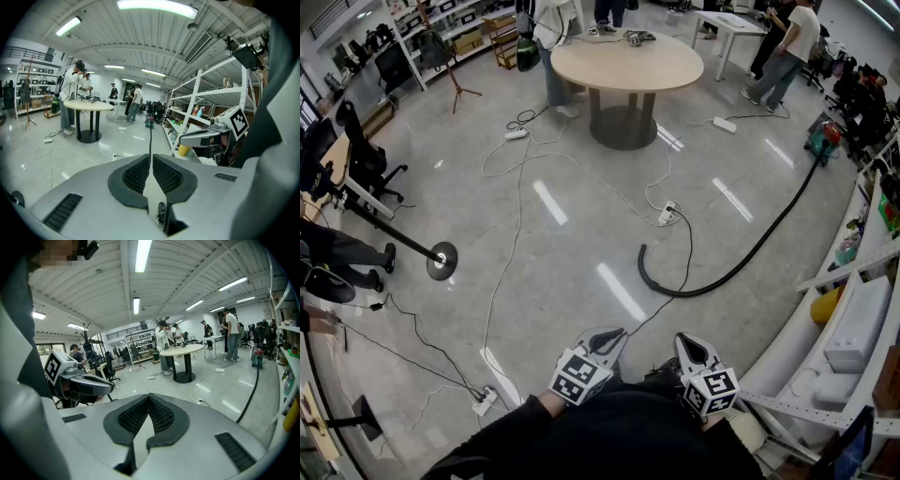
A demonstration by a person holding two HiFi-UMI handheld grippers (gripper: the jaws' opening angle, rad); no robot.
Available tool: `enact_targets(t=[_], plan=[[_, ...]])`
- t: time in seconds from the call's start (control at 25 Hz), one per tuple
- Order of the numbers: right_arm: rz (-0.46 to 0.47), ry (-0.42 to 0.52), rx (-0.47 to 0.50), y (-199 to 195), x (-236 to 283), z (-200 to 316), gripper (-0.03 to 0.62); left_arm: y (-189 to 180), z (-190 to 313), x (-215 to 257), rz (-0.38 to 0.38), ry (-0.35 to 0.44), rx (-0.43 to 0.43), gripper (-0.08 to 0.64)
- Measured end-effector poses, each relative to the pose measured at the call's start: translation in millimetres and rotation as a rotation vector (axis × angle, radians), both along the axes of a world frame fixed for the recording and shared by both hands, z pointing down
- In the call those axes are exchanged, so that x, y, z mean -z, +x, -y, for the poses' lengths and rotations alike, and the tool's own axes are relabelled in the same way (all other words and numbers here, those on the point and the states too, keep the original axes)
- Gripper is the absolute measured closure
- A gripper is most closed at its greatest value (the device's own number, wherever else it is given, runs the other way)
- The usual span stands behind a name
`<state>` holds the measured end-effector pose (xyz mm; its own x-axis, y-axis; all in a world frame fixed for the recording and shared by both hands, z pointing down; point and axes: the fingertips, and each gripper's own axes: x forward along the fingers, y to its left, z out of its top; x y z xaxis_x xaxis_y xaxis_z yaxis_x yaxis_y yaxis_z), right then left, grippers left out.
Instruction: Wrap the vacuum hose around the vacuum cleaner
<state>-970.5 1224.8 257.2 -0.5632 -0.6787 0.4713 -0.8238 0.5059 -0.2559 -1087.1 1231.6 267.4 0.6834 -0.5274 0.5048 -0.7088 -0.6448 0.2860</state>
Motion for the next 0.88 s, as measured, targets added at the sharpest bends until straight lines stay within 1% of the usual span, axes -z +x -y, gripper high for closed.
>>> enact_targets(t=[0.2, 0.36, 0.44, 0.6, 0.68, 0.8, 0.88], plan=[[-0.004, -0.023, -0.028, 21.7, -12.4, 4.4, 0.578, 10.0, 8.0, -13.7, -0.010, -0.010, -0.001, 0.522], [-0.004, -0.074, -0.060, 39.0, -25.1, -8.5, 0.578, 11.9, 4.5, -30.3, -0.003, -0.050, 0.009, 0.522], [-0.002, -0.082, -0.060, 45.5, -27.9, -13.2, 0.578, 14.4, 5.4, -32.1, 0.004, -0.051, 0.022, 0.522], [0.057, -0.064, -0.079, 57.7, -23.0, -10.2, 0.578, 24.9, 5.5, -20.4, 0.015, -0.025, 0.053, 0.522], [0.072, -0.038, -0.081, 61.5, -13.4, -9.3, 0.578, 34.1, -0.3, -8.6, 0.014, -0.014, 0.061, 0.522], [0.068, 0.013, -0.070, 73.0, -5.9, -11.5, 0.578, 61.0, -9.0, 4.0, 0.035, 0.008, 0.025, 0.522], [0.086, 0.009, -0.080, 88.0, -10.6, -17.7, 0.578, 82.4, -15.7, 6.6, 0.060, 0.016, -0.004, 0.522]])
